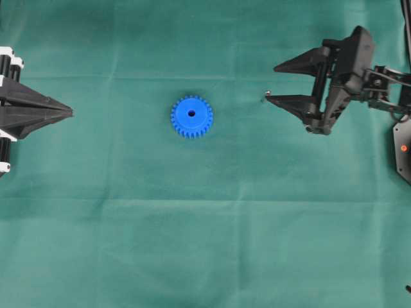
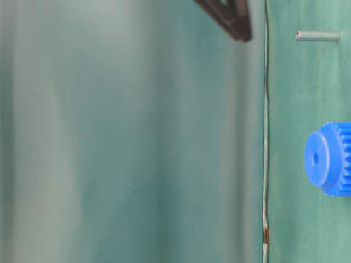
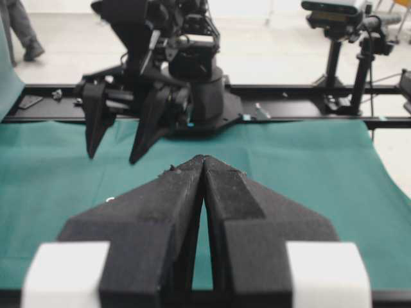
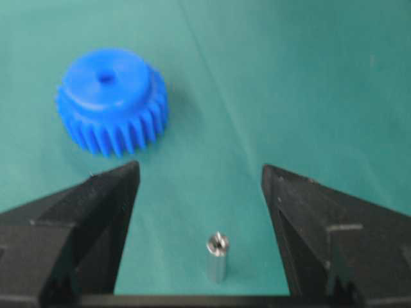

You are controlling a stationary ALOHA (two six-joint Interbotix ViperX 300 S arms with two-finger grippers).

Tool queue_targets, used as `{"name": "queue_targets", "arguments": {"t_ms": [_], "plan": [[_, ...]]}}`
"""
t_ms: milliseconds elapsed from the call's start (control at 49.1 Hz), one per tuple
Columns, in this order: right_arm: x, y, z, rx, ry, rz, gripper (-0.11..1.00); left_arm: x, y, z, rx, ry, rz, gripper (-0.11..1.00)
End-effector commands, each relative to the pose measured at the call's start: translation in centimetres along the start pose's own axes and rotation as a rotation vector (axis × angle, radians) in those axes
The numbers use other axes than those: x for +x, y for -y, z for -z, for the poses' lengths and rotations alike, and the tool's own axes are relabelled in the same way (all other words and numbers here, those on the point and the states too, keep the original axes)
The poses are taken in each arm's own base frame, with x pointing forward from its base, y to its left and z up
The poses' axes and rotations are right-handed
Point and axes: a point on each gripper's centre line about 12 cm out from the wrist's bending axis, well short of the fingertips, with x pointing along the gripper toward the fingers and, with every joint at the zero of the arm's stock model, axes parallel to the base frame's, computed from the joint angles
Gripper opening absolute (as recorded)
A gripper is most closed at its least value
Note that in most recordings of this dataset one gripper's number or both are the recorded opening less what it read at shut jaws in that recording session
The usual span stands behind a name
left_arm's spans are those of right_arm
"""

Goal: Insert the shaft placed at a random location into the center hole of the medium gear at another random location.
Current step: 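Lower the right gripper over the silver shaft and close on it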

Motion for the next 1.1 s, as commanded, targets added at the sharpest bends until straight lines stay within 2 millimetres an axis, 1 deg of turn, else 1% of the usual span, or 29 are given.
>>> {"name": "queue_targets", "arguments": {"t_ms": [0, 163, 305, 489, 713, 774, 814, 977, 998, 1079], "plan": [[0.7, 0.3, 0.1, 0.018, 0.014, 0.015, 0.8, 0.3, 0.0, -0.8, 0.001, 0.017, 0.002, 0.0], [1.8, 0.5, 2.2, 0.032, -0.026, 0.032, 0.8, 0.3, 0.0, -0.7, 0.001, 0.014, 0.002, 0.0], [2.4, 0.6, 3.5, 0.039, -0.044, 0.045, 0.79, 0.3, 0.0, -0.8, 0.001, 0.015, 0.002, 0.0], [2.7, 0.6, 4.1, 0.039, -0.054, 0.048, 0.77, 0.3, 0.0, -0.8, 0.001, 0.014, 0.002, 0.0], [2.7, 0.6, 4.6, 0.037, -0.072, 0.047, 0.66, 0.3, -0.1, -0.8, 0.0, 0.012, -0.007, 0.0], [2.7, 0.6, 4.6, 0.036, -0.069, 0.046, 0.61, 0.3, -0.2, -0.8, -0.001, 0.014, -0.007, 0.0], [2.7, 0.6, 4.6, 0.034, -0.067, 0.044, 0.55, 0.3, -0.1, -0.8, -0.001, 0.014, -0.007, 0.0], [2.7, 0.3, 4.5, 0.023, -0.062, 0.033, 0.16, 0.3, -0.1, -0.6, -0.007, 0.005, -0.007, 0.0], [2.7, 0.3, 4.5, 0.023, -0.062, 0.033, 0.14, 0.3, -0.1, -0.7, -0.007, 0.005, -0.007, 0.0], [2.7, 0.1, 4.5, 0.02, -0.059, 0.026, 0.14, 0.2, -0.1, -0.6, -0.007, 0.003, -0.007, 0.0]]}}
